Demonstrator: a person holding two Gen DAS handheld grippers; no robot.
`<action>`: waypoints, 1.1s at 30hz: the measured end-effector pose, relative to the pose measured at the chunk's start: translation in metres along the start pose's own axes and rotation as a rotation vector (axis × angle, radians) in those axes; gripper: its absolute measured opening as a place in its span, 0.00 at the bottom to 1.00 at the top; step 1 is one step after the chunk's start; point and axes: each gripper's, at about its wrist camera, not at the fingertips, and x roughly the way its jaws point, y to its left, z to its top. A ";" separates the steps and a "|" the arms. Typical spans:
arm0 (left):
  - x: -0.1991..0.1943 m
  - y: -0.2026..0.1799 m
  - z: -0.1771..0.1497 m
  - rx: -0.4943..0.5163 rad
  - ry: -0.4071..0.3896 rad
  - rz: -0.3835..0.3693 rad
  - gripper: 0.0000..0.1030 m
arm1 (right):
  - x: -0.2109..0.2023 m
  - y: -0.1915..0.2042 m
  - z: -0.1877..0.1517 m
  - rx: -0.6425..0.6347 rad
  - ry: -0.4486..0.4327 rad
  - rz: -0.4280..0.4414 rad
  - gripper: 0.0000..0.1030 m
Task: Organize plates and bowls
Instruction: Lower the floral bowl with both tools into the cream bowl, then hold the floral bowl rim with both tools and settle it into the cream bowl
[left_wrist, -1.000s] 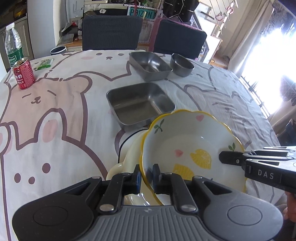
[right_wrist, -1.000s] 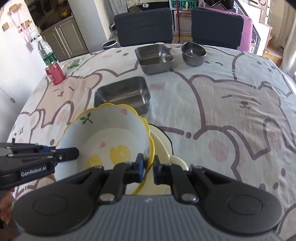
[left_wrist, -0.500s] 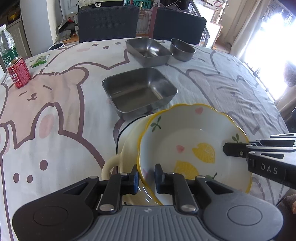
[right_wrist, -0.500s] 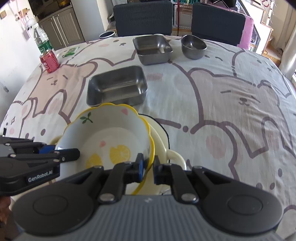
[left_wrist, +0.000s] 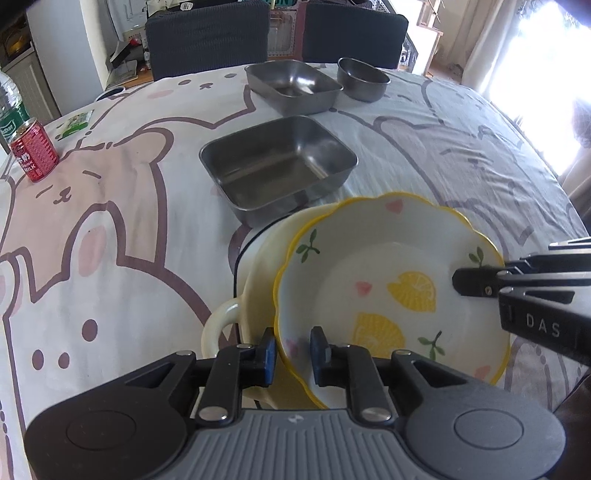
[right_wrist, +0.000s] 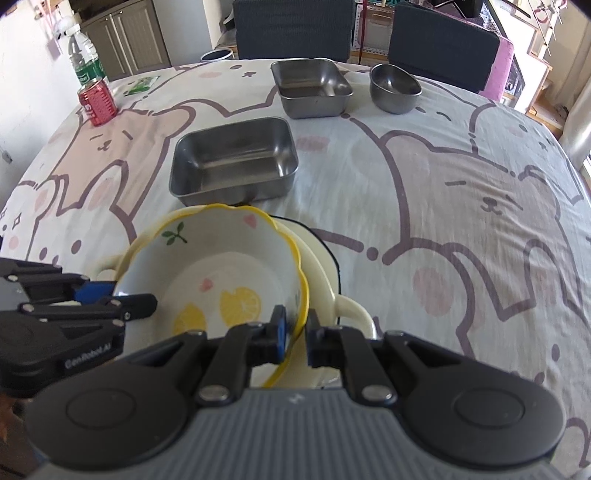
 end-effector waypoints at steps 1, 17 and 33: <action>0.001 -0.001 0.000 0.004 0.002 0.000 0.20 | 0.000 0.000 0.000 -0.001 0.001 -0.004 0.12; 0.002 -0.006 -0.001 0.091 0.001 0.012 0.19 | 0.011 -0.003 0.000 -0.009 0.050 0.005 0.12; -0.004 0.008 -0.002 0.072 0.008 -0.027 0.15 | 0.024 -0.012 0.007 0.056 0.079 0.076 0.12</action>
